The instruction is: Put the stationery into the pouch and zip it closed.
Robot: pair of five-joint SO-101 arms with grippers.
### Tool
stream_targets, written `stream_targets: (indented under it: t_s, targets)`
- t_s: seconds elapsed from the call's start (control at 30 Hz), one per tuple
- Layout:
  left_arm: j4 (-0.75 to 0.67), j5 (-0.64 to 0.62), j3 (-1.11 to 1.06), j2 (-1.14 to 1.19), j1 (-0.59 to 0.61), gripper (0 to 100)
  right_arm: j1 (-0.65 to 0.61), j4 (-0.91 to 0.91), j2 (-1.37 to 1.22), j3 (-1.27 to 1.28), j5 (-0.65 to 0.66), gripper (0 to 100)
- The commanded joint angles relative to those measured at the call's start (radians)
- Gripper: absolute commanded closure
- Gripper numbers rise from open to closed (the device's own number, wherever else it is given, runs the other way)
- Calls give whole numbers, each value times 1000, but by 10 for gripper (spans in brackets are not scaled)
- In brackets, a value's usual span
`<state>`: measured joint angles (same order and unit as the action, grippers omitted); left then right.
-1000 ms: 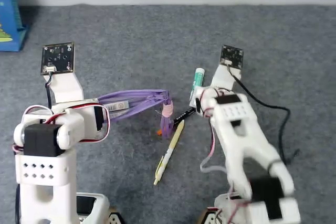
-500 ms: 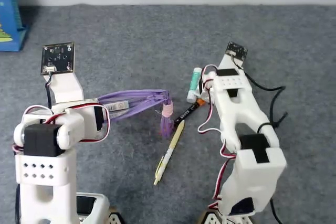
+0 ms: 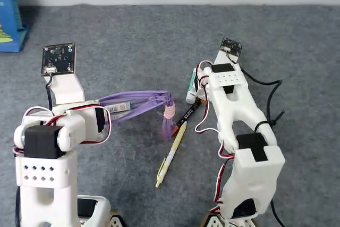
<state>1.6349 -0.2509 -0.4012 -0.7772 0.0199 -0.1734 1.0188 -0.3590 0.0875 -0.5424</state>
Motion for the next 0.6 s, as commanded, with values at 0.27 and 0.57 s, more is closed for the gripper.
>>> stream_targets:
  t_s: [0.27,0.57]
  targets:
    - [-2,-11,-1,5,-5,986,-1,-56,-68,-143,0,790]
    - [0,-9,-1,5,-3,986,10,81,-188,-238,21,993]
